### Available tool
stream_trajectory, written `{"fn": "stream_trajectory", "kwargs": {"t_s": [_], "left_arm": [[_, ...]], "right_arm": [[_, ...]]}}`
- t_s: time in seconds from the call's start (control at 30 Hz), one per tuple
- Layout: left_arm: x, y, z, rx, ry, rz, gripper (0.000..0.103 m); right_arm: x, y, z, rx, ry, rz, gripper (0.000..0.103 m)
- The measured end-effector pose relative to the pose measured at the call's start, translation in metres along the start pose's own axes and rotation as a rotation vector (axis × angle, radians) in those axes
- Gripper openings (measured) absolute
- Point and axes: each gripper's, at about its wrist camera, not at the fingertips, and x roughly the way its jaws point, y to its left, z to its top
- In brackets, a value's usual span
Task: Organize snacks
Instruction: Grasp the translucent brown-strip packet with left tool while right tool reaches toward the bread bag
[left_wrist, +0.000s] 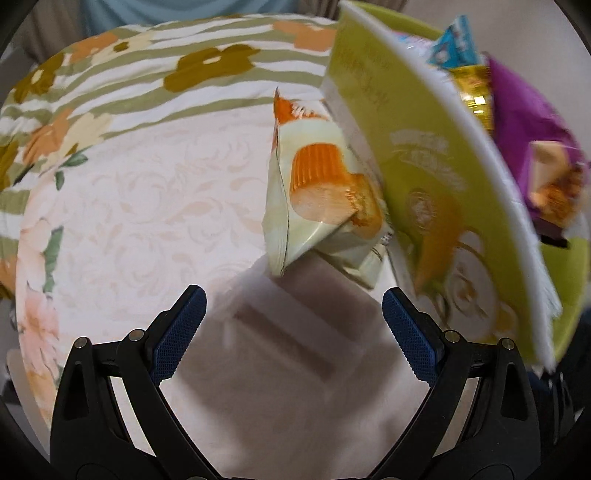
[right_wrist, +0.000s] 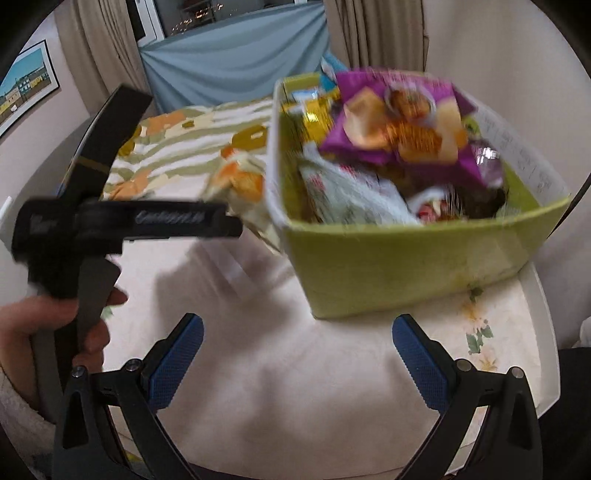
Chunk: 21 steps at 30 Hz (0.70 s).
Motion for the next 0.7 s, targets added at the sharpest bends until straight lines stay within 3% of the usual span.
{"fn": "stream_trajectory", "kwargs": {"t_s": [0.27, 0.53, 0.7], "left_arm": [[0.018, -0.009, -0.006, -0.028, 0.009, 0.081, 0.096], [0.001, 0.027, -0.021, -0.081, 0.049, 0.103, 0.097], [0.004, 0.014, -0.019, -0.029, 0.058, 0.08, 0.097]], "right_arm": [[0.014, -0.025, -0.006, -0.017, 0.036, 0.058, 0.102], [0.017, -0.017, -0.006, -0.05, 0.04, 0.106, 0.102], [0.022, -0.006, -0.009, -0.072, 0.046, 0.105, 0.102]]}}
